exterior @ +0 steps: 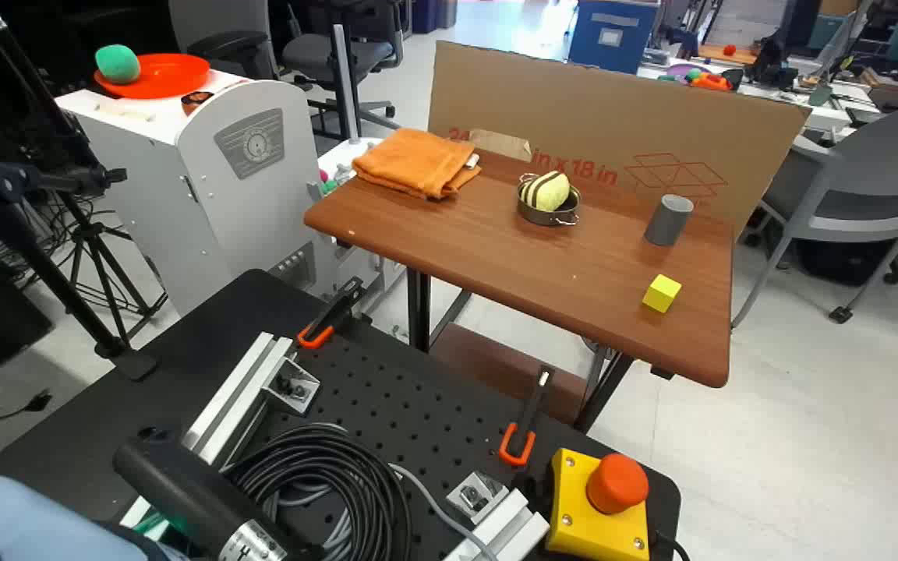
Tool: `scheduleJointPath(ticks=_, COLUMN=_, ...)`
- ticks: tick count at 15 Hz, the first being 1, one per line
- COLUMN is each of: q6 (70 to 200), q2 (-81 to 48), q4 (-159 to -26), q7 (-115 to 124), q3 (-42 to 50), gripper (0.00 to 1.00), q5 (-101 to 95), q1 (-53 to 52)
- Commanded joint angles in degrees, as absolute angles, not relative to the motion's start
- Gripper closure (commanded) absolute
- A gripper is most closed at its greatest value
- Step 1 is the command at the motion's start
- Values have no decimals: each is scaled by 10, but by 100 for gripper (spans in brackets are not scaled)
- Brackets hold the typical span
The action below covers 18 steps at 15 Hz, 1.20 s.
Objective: Remove the yellow object from the silver bowl and put it on the table
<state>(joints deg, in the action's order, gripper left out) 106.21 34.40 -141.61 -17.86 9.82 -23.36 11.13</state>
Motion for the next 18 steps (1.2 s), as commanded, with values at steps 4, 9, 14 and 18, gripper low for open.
scheduleJointPath(ticks=4, q6=1059, q2=345, q4=-1415, q7=-175, q3=105, gripper=0, q5=-237, q1=102)
scheduleJointPath(ticks=9, q6=1063, q2=293, q4=-1408, q7=-104, q3=86, gripper=0, q5=-231, q1=104)
scheduleJointPath(ticks=14, q6=1121, q2=169, q4=-1387, q7=53, q3=50, gripper=0, q5=-188, q1=83)
scheduleJointPath(ticks=18, q6=1212, q2=47, q4=-1333, q7=139, q3=29, gripper=0, q5=-115, q1=56)
